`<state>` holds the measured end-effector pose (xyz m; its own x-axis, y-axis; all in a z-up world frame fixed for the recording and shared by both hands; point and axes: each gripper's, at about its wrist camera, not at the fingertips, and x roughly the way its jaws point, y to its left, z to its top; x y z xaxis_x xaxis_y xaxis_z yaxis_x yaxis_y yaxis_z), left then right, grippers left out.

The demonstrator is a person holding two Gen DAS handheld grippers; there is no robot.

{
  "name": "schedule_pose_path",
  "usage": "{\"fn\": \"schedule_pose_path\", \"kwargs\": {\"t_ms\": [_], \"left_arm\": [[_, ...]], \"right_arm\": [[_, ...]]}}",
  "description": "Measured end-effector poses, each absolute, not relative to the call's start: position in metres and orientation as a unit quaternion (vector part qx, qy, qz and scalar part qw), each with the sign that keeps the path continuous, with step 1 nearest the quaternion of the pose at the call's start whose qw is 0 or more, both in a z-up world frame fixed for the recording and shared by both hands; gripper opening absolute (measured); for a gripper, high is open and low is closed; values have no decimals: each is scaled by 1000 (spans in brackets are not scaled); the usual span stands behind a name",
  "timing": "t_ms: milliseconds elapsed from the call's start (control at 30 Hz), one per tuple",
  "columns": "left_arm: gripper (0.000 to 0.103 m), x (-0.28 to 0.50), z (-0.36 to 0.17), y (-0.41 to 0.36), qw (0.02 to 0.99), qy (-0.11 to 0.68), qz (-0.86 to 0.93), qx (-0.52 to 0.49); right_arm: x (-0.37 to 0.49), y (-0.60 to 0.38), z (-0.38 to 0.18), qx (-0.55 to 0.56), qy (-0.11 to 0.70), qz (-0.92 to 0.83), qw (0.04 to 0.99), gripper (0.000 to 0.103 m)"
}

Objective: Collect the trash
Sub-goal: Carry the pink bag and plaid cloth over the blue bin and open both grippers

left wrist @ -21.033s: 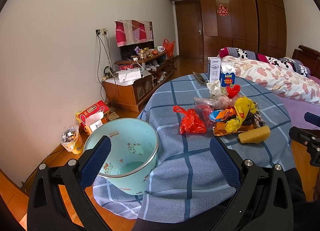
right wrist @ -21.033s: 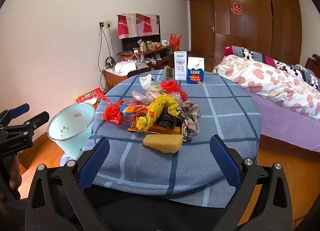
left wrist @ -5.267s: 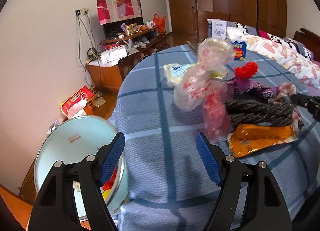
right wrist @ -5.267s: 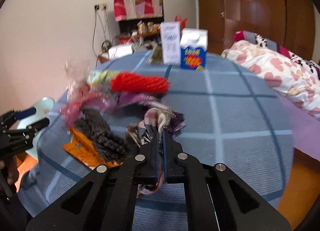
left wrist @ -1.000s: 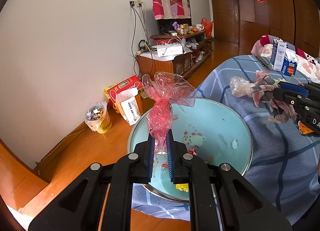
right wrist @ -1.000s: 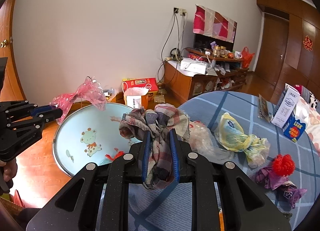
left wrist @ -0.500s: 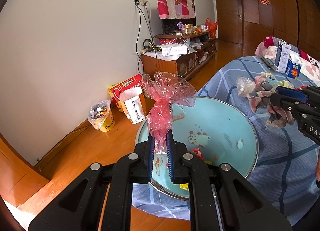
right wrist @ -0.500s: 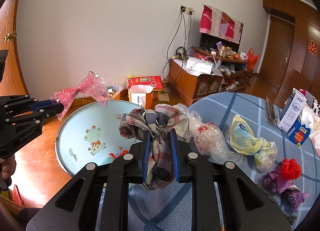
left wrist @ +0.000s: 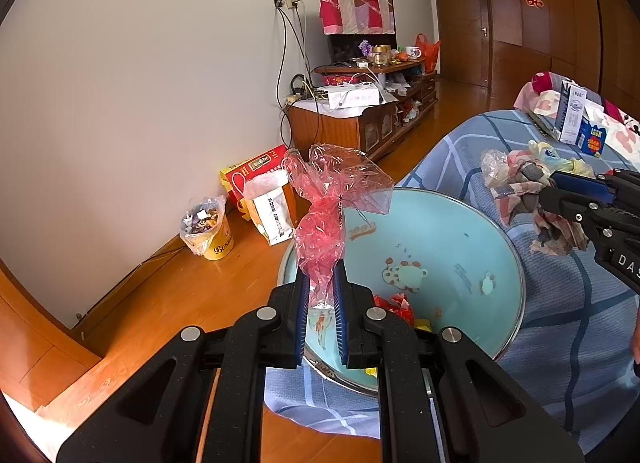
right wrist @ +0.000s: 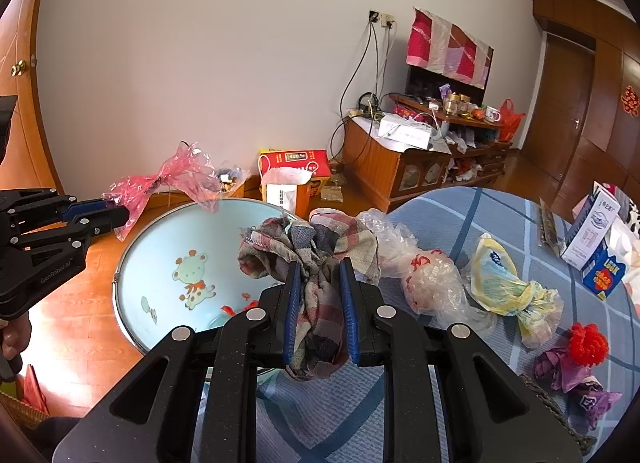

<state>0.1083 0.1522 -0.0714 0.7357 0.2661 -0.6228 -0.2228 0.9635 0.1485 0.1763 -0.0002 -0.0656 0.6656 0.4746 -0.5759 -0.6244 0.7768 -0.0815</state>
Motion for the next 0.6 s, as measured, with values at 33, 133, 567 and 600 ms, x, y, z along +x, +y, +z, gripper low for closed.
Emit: {"fn": "schedule_pose_path", "kwargs": {"t_ms": [33,133,567,600], "left_arm": [[11,108,-71,152,931,339,131,32],[12,108,-71,152,931,339,132,32],[12,108,-71,152,931,339,131,32],[12,108,-72,152,931,339,132,32]], "right_arm": [[176,0,-66,-138,273,305,902,20],[176,2,-66,-139,272,306,902,21],[175,3,-66,-140,273,306,901,21],[175,3,-66,-140,273,306,901,21]]}}
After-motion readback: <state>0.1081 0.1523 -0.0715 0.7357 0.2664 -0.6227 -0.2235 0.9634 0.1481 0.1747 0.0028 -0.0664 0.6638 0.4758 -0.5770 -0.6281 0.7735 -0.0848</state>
